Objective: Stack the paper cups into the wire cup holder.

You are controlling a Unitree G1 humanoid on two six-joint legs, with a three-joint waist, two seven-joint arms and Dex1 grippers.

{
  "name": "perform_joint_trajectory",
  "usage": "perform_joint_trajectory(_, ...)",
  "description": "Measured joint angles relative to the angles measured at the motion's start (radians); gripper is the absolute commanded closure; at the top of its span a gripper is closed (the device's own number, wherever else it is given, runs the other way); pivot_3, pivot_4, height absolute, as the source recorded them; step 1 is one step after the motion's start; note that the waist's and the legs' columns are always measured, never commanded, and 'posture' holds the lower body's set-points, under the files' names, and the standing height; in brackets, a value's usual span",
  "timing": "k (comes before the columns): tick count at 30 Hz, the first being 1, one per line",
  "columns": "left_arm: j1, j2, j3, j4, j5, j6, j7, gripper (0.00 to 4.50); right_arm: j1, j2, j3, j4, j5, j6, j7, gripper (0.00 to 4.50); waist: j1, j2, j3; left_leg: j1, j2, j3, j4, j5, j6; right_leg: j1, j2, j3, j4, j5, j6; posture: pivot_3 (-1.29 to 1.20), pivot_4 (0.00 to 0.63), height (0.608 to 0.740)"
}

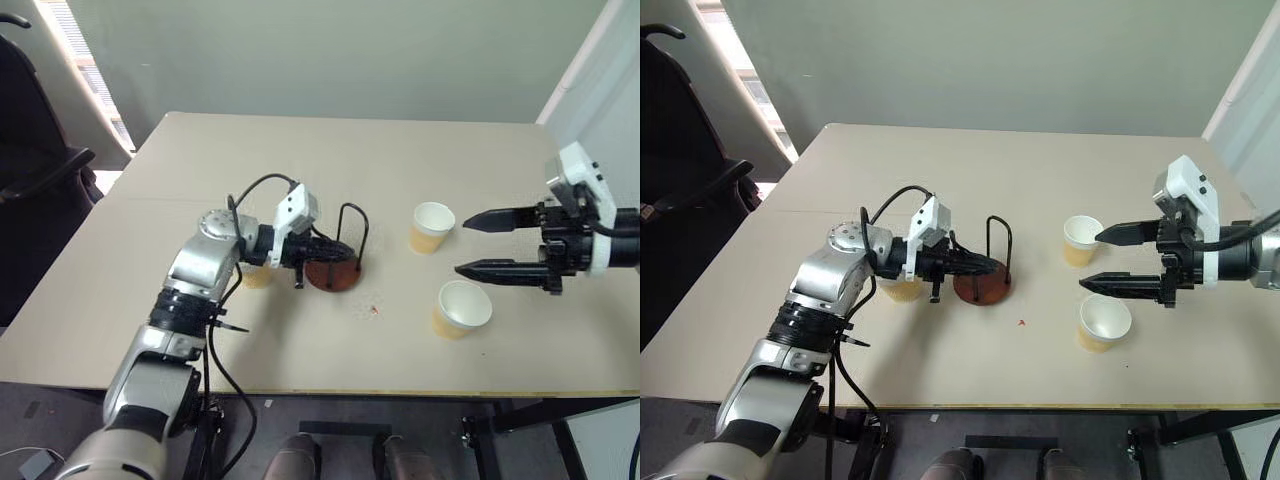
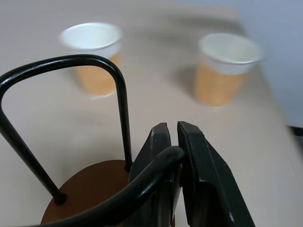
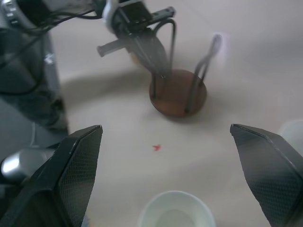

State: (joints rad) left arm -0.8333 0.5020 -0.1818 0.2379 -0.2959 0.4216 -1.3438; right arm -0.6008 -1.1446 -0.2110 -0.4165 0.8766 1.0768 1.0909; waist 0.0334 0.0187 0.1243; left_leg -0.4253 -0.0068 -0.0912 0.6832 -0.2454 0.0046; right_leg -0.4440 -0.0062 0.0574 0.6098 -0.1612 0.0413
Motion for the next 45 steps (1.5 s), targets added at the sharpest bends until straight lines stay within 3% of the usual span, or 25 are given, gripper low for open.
perform_joint_trajectory(3,0.0,-0.003,-0.016,-0.008,-0.004,-0.004,-0.025,4.48,-0.003,-0.006,-0.003,-0.016,0.028,0.007,-0.001,0.0,0.0,0.0,0.0,0.001,0.0,0.001,0.0,-0.006,0.01,0.0,-0.001,0.0,0.0,0.0,0.0,0.0,0.15,0.74)
perform_joint_trajectory(14,0.0,-0.153,-0.078,0.042,0.003,-0.07,-0.021,4.48,-0.003,-0.008,-0.007,-0.03,0.081,0.025,-0.049,0.0,-0.001,0.0,0.0,0.002,0.0,0.001,0.001,-0.006,0.011,0.001,-0.001,0.0,0.001,0.001,0.001,0.0,0.15,0.74)
perform_joint_trajectory(19,0.0,-0.157,-0.128,0.084,0.044,-0.141,-0.051,4.48,-0.003,-0.009,-0.007,-0.042,0.099,0.028,-0.065,0.0,-0.002,0.0,0.0,0.002,0.0,0.001,0.001,-0.006,0.011,0.001,-0.001,0.001,0.001,0.001,0.002,0.0,0.15,0.74)
perform_joint_trajectory(23,0.008,-0.12,-0.155,0.091,0.074,-0.19,-0.095,3.32,-0.003,-0.009,-0.007,-0.046,0.103,0.028,-0.074,0.0,-0.002,0.001,0.0,0.002,0.0,0.002,0.001,-0.006,0.011,0.001,-0.001,0.001,0.0,0.001,0.002,0.0,0.15,0.74)
perform_joint_trajectory(32,0.035,-0.069,-0.173,0.098,0.113,-0.241,-0.117,0.11,-0.013,-0.009,0.009,-0.04,0.092,0.014,-0.072,0.0,-0.001,0.001,-0.001,0.002,0.0,0.002,0.001,-0.007,0.012,0.001,-0.001,0.001,0.0,0.001,0.002,0.0,0.15,0.74)
perform_joint_trajectory(45,0.016,0.08,-0.099,0.002,0.121,-0.264,-0.116,0.03,-0.185,0.035,0.256,0.182,-0.175,-0.171,0.015,0.0,-0.005,0.001,-0.001,0.002,0.001,0.001,0.001,-0.007,0.013,0.001,-0.001,0.001,0.001,0.002,0.001,0.0,0.15,0.74)
